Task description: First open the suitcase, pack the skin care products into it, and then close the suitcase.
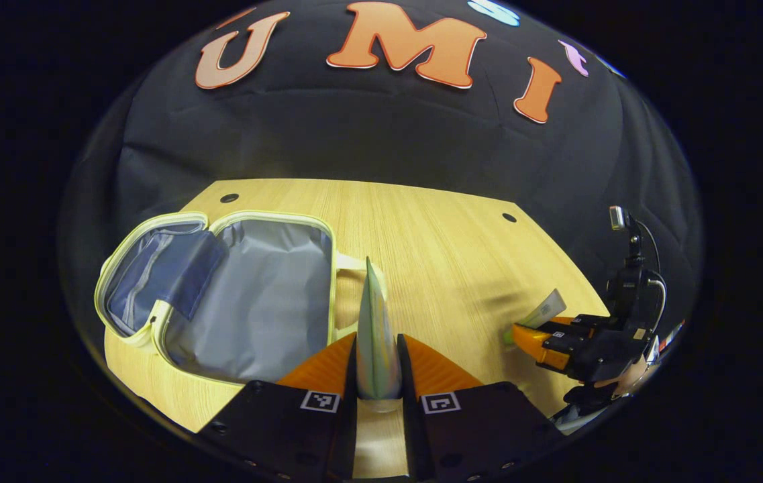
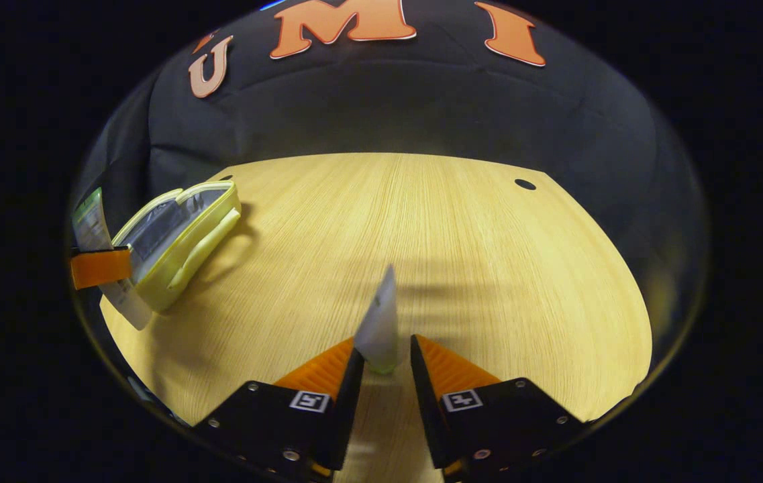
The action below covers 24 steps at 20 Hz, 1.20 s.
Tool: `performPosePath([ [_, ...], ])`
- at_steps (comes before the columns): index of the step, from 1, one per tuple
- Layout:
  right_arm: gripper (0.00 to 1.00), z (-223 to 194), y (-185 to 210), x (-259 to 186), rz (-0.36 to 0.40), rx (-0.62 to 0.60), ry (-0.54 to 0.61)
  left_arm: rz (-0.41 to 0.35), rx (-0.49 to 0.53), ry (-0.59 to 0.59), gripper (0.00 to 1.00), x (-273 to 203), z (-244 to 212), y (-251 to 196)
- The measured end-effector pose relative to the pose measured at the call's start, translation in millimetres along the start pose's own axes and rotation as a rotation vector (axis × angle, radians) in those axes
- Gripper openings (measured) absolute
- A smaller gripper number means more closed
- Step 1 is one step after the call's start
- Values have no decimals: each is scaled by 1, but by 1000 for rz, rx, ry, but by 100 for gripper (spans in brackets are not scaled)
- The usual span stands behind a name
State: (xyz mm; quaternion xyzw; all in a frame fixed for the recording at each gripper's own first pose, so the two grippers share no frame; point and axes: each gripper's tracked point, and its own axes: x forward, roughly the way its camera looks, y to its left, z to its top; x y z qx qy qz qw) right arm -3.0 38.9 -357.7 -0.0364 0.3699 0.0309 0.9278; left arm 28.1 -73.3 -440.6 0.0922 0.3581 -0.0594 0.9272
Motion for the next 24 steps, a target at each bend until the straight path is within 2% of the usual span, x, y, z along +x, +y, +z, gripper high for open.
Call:
performPosePath([
  [1, 33, 1, 0, -1, 4, 5, 7, 5, -4, 5, 30, -2, -2, 3],
  [7, 33, 41, 8, -47, 18, 4, -7, -32, -30, 77, 29, -35, 8, 11],
  [9, 33, 57, 12, -59, 12, -27, -24, -43, -24, 111, 29, -50, 13, 26],
  [13, 33, 76, 37, -72, 57, 1, -39, -24, 7, 217, 29, -66, 21, 77],
  [18, 33, 84, 66, -78, 83, 29, -43, -36, 0, 386, 29, -60, 32, 126],
  [24, 33, 86, 76, -83, 51, 92, -38, -56, 107, 546, 30, -19, 40, 166],
])
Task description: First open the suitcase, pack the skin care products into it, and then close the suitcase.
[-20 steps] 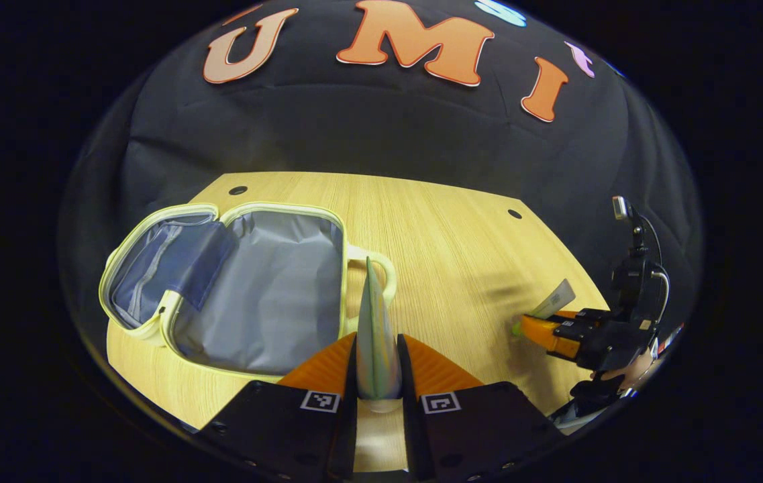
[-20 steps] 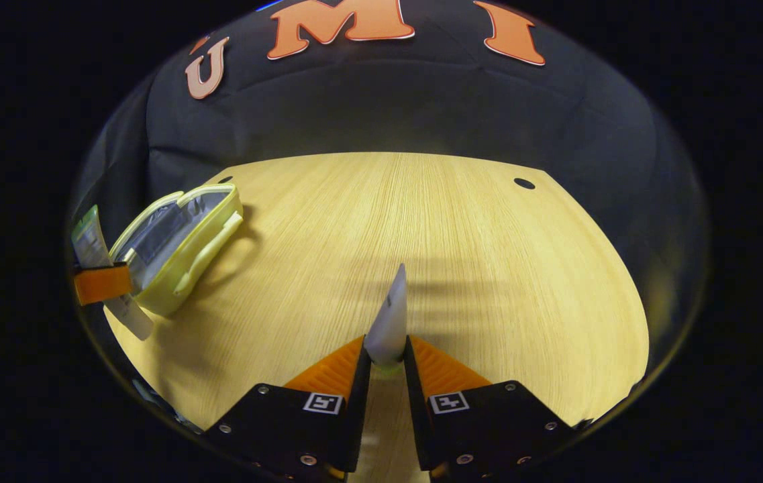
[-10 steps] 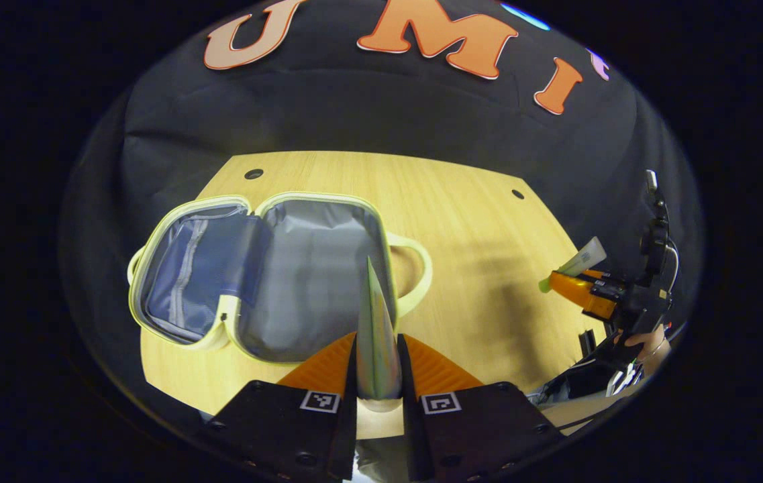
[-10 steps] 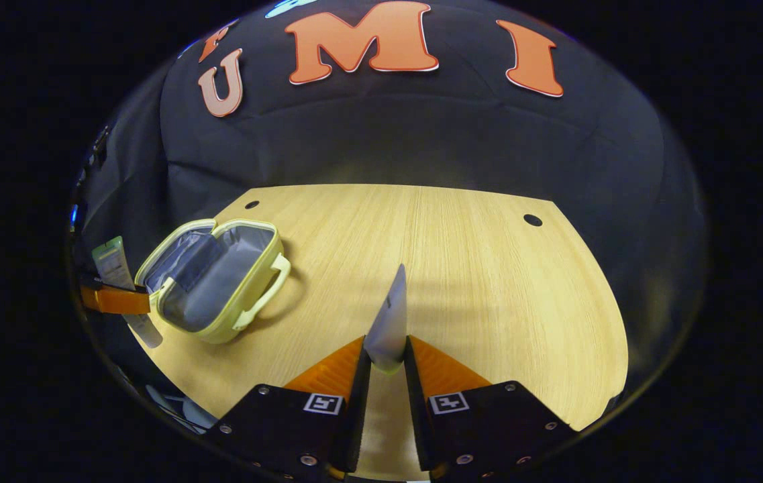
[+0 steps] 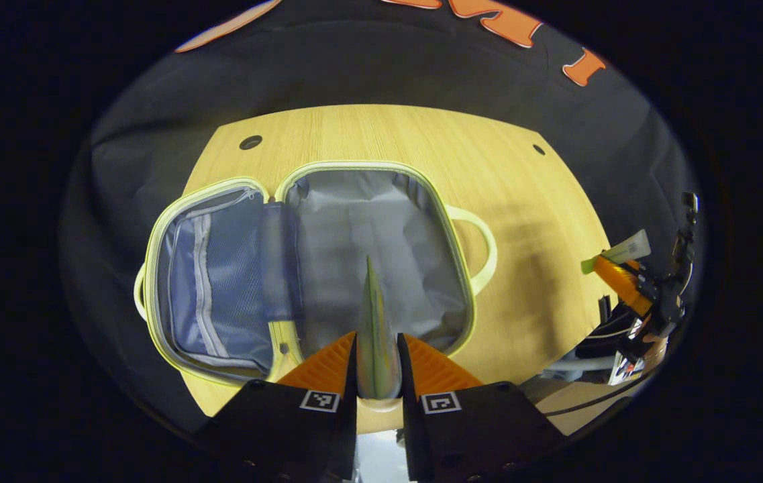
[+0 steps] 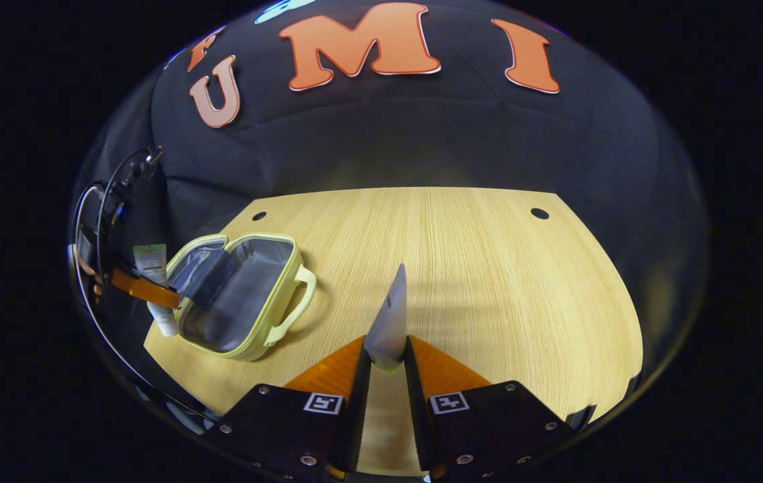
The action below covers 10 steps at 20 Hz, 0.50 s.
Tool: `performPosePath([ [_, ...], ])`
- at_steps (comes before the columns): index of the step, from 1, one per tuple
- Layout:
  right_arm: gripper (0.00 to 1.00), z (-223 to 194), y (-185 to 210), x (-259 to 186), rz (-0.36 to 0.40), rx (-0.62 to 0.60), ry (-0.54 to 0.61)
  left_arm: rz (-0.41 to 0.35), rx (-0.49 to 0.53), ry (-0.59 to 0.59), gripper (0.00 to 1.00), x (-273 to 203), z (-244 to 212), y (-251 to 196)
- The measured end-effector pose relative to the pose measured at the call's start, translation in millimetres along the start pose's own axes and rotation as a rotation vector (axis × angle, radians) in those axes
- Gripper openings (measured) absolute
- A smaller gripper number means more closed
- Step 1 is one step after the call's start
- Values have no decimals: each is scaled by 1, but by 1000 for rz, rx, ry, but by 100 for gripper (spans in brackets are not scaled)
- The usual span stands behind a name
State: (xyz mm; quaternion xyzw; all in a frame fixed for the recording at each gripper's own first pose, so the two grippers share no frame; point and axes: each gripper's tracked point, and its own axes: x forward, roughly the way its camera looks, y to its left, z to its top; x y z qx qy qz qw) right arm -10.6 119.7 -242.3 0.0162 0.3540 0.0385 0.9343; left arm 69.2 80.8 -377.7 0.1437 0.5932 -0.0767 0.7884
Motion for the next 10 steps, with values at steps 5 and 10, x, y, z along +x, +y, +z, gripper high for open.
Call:
performPosePath([
  [5, 33, -6, -11, -7, -77, 16, -2, -7, -12, 112, 30, 45, 6, 24],
  [10, 33, -9, -13, -14, -108, 32, 11, 25, -15, 107, 34, 56, 10, 36],
])
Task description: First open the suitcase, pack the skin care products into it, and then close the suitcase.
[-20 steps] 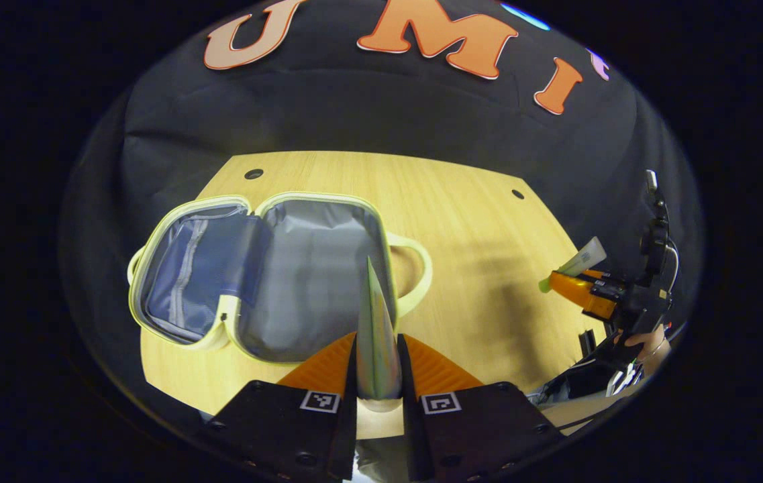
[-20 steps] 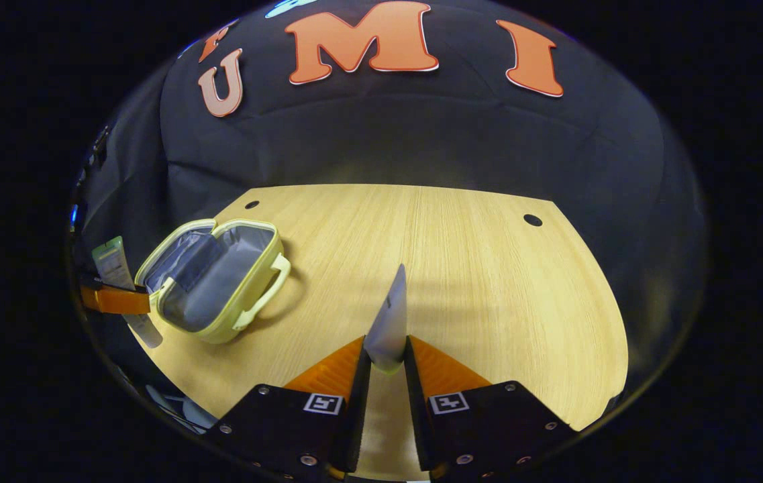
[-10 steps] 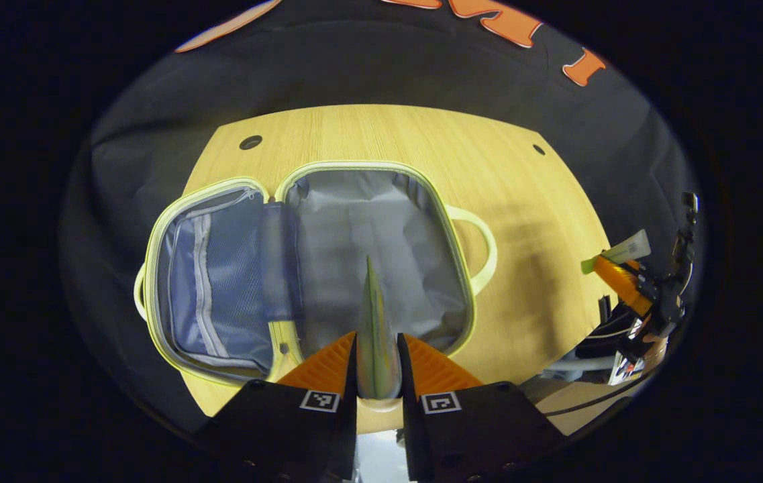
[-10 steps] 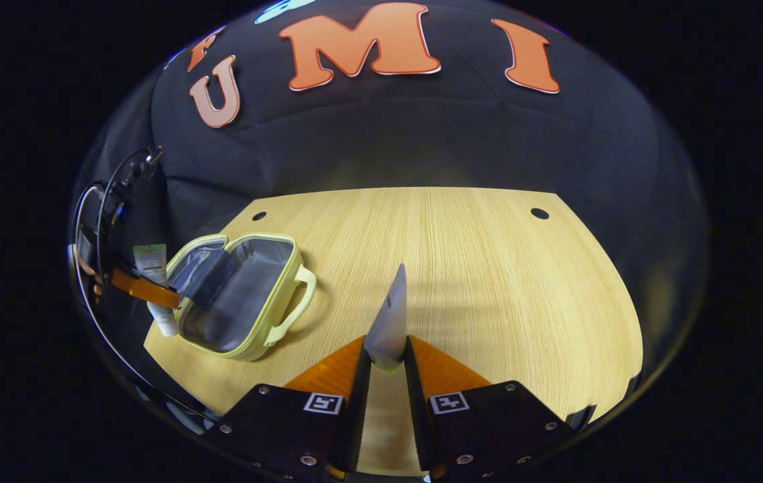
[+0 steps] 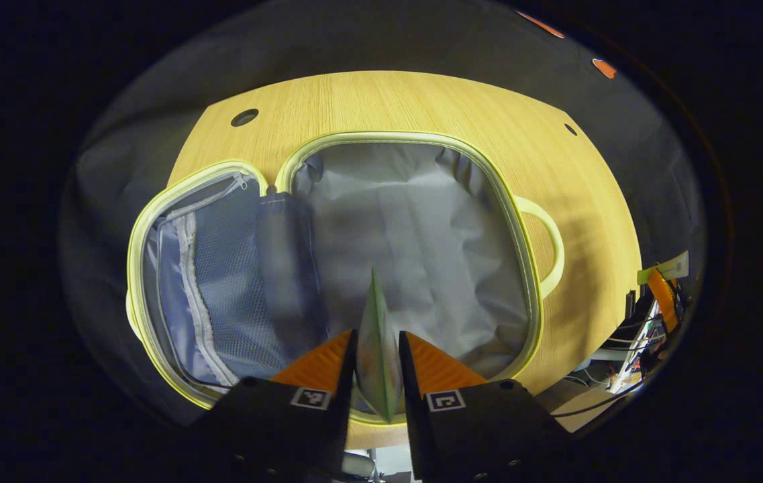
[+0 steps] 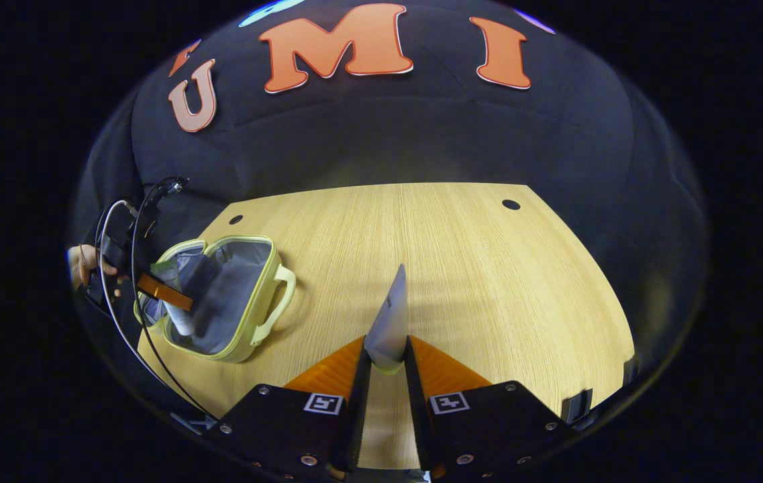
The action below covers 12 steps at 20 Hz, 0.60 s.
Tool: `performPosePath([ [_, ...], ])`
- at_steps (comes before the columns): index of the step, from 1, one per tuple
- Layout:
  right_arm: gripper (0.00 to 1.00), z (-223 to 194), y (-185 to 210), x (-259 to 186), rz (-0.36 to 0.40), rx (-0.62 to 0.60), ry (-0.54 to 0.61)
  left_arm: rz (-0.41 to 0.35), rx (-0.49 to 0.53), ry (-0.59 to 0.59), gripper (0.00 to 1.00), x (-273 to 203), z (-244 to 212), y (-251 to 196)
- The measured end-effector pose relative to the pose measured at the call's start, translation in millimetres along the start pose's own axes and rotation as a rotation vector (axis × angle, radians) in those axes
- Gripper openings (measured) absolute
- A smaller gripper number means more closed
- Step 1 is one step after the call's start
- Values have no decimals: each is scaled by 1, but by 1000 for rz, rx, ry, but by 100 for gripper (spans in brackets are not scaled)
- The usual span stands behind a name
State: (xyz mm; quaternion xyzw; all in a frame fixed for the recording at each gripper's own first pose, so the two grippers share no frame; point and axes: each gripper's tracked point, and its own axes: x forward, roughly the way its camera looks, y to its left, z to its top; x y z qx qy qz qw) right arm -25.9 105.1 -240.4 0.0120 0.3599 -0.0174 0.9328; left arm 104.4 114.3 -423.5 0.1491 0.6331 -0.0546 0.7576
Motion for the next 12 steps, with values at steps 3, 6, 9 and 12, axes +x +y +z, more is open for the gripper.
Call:
performPosePath([
  [3, 33, 4, 5, -2, 6, 5, -3, 7, 14, -29, 84, -1, 6, 1],
  [6, 33, 8, 13, -4, 21, 6, -13, 17, 1, -47, 99, -2, 3, 5],
  [9, 33, 17, 27, -9, 59, 11, -26, 23, -16, -80, 99, -11, 0, 8],
  [12, 33, 29, 47, -17, 110, 3, -38, 25, -13, -166, 99, -30, 0, 10],
])
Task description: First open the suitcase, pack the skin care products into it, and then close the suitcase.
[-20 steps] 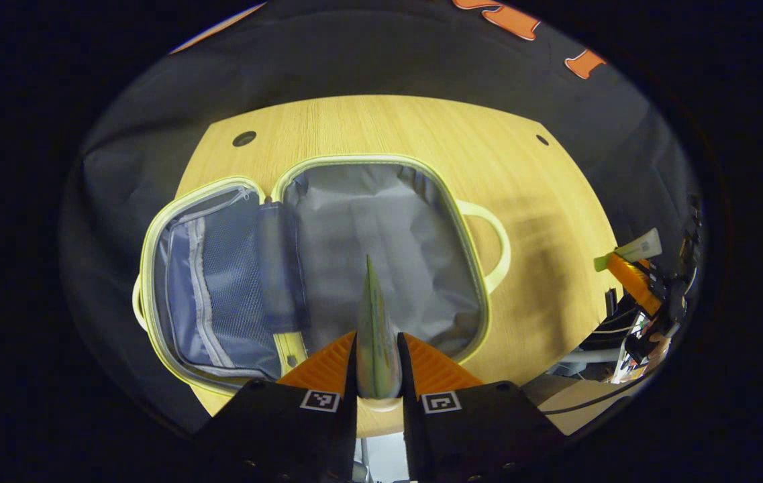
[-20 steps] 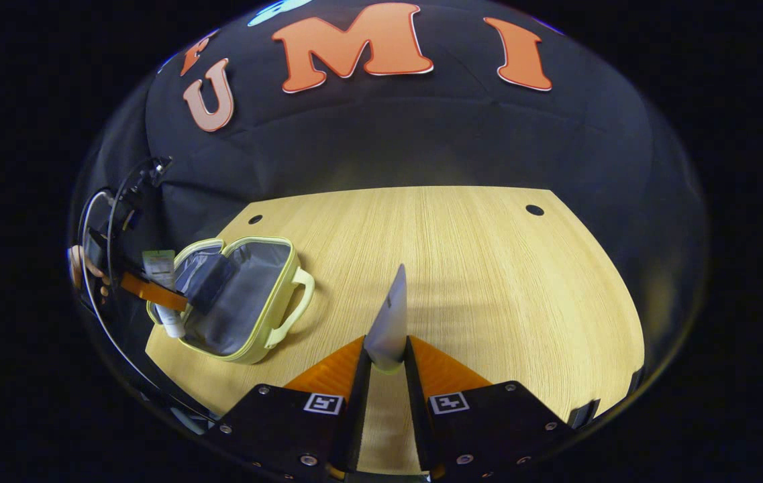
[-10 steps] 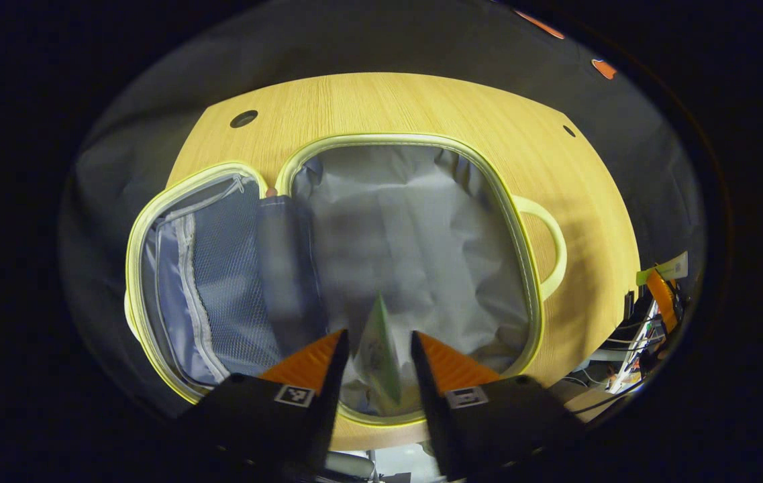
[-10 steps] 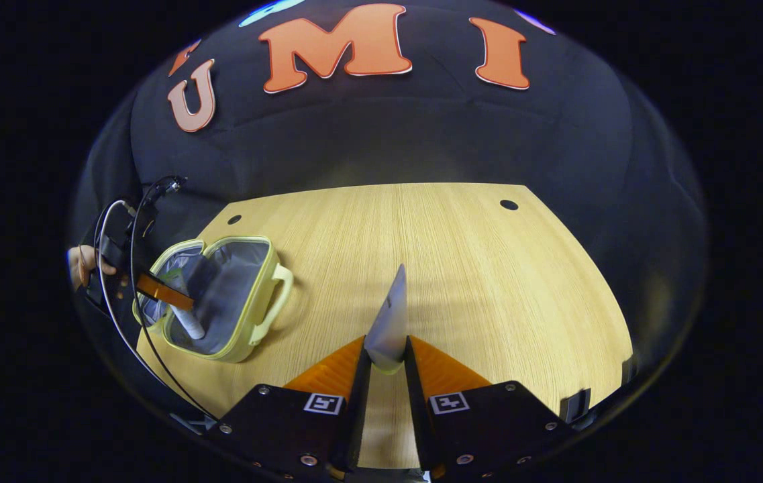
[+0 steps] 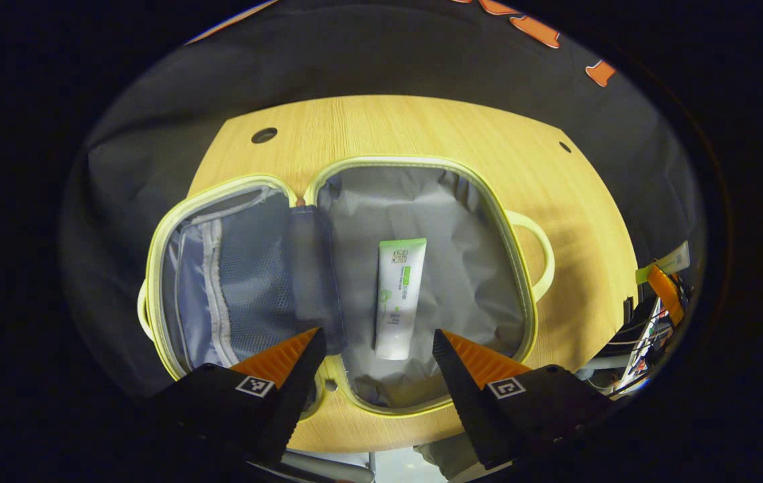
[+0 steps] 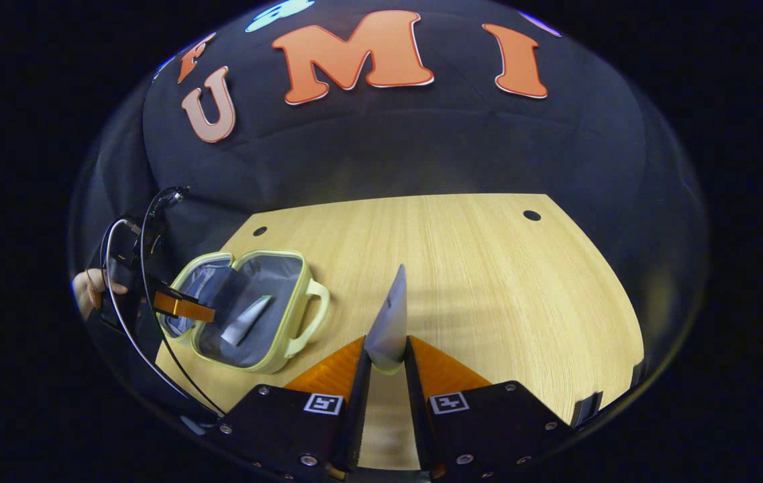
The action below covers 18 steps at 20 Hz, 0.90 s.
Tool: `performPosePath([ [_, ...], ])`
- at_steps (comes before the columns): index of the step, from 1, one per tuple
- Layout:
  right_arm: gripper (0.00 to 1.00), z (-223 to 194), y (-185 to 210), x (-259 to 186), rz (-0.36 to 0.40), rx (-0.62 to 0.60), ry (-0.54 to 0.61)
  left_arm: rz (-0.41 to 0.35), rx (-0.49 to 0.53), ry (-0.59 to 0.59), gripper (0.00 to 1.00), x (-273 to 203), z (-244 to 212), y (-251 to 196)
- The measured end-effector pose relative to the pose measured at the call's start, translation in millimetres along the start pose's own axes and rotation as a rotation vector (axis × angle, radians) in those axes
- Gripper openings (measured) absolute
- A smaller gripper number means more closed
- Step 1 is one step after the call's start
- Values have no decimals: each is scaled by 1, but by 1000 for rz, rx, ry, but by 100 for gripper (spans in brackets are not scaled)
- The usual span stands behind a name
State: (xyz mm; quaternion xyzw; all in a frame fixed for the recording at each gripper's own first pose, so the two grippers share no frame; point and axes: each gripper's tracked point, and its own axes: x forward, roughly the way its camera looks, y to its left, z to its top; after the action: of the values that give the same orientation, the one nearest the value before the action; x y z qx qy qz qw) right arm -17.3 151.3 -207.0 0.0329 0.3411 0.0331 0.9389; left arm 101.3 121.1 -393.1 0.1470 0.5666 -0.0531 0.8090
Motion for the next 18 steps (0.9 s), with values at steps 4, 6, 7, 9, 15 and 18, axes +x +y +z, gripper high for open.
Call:
performPosePath([
  [4, 33, 21, 50, -4, 109, -11, 2, 11, -43, -160, 99, -40, 2, 12],
  [6, 33, 32, 83, 0, 176, -30, 21, 30, -81, -228, 99, -66, -3, 31],
  [7, 33, 36, 102, 2, 213, -36, 34, 43, -100, -252, 99, -79, -8, 44],
  [9, 28, 41, 140, 4, 294, -29, 65, 77, -138, -285, 99, -98, -25, 76],
  [15, 33, 21, 233, 34, 424, -35, 254, 238, -279, -348, 99, -143, -88, 172],
  [18, 33, -4, 246, 61, 376, -126, 337, 283, -328, -344, 99, -152, -121, 212],
])
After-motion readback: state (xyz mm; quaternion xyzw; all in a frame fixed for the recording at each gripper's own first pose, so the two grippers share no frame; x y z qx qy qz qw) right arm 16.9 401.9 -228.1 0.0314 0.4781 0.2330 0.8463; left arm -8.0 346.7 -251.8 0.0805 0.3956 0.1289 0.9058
